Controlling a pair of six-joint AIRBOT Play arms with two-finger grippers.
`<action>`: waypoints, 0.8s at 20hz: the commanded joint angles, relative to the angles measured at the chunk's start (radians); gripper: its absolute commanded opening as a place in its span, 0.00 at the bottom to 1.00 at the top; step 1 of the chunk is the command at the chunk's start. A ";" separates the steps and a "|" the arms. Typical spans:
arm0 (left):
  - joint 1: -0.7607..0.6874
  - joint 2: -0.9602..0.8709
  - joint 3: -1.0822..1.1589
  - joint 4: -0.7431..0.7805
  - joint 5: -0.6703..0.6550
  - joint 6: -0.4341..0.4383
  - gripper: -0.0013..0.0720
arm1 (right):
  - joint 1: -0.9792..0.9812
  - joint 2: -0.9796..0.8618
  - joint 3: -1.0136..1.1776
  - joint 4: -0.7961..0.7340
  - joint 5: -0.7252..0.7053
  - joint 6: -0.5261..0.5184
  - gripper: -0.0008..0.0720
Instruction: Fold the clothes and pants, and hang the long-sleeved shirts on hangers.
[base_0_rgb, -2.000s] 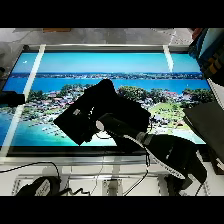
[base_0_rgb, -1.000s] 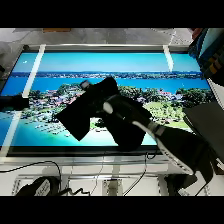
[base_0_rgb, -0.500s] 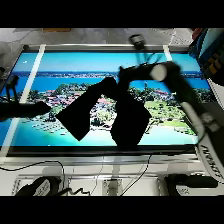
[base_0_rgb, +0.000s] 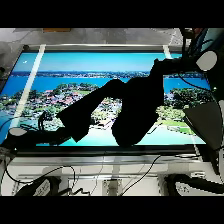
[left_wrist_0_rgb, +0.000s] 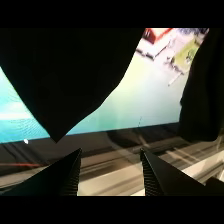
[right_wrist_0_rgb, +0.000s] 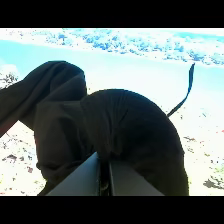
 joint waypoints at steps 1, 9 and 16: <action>0.000 -0.002 -0.065 0.019 0.034 0.050 0.63 | -0.012 0.004 0.000 0.021 0.005 0.001 0.04; 0.000 -0.002 -0.064 0.156 0.109 0.067 0.63 | -0.012 0.004 0.000 0.021 0.005 0.001 0.04; -0.150 -0.034 -0.064 0.146 0.235 0.048 0.62 | -0.012 0.004 0.000 0.019 0.005 0.001 0.04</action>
